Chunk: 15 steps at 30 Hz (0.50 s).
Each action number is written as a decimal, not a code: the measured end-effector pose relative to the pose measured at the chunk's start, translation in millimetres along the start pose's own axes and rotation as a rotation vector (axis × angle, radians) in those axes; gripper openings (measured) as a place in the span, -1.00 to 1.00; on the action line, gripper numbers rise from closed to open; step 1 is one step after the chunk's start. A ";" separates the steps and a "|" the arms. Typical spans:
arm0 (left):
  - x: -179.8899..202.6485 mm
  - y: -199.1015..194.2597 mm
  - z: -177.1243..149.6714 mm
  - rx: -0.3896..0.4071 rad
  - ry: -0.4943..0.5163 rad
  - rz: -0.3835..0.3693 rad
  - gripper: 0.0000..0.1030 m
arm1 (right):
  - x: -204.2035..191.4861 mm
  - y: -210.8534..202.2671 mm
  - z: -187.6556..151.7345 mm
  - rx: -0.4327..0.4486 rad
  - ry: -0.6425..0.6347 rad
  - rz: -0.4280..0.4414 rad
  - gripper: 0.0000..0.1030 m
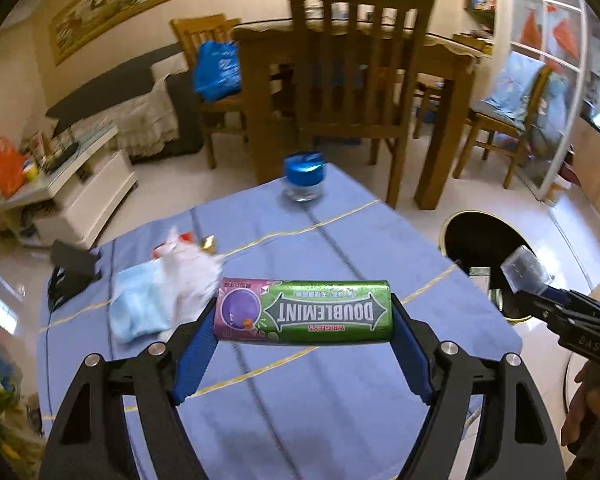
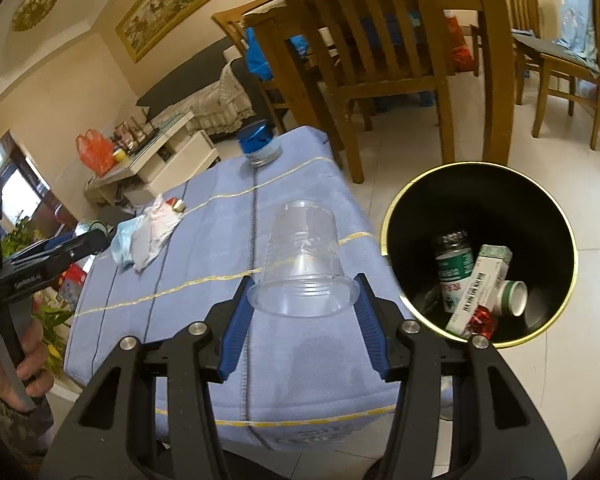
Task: Collect trash
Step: 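Carry the gum pack and the cup over the black bin with both tools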
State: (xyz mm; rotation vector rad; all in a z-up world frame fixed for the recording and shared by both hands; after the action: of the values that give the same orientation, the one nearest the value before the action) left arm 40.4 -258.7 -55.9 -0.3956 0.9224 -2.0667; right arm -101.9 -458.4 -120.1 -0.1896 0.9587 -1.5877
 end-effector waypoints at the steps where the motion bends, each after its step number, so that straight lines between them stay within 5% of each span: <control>1: 5.6 0.8 0.6 0.005 0.011 -0.001 0.49 | 5.8 -1.2 1.2 0.005 0.010 -0.005 -0.04; 15: 82.3 18.4 17.1 0.043 0.128 -0.055 0.49 | 69.6 -20.0 29.0 0.070 0.066 -0.098 -0.04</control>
State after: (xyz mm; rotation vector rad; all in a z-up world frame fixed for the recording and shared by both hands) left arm 9.6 -338.8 -61.2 -0.2711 0.9502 -2.1791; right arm -118.5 -534.3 -114.6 -0.1378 0.9556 -1.7245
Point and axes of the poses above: each gripper's, at about its wrist camera, not at the fingertips, and y roughly the way its jaws point, x to its right, z to its top, the point moved 4 cm from there along y, roughly the way its jaws point
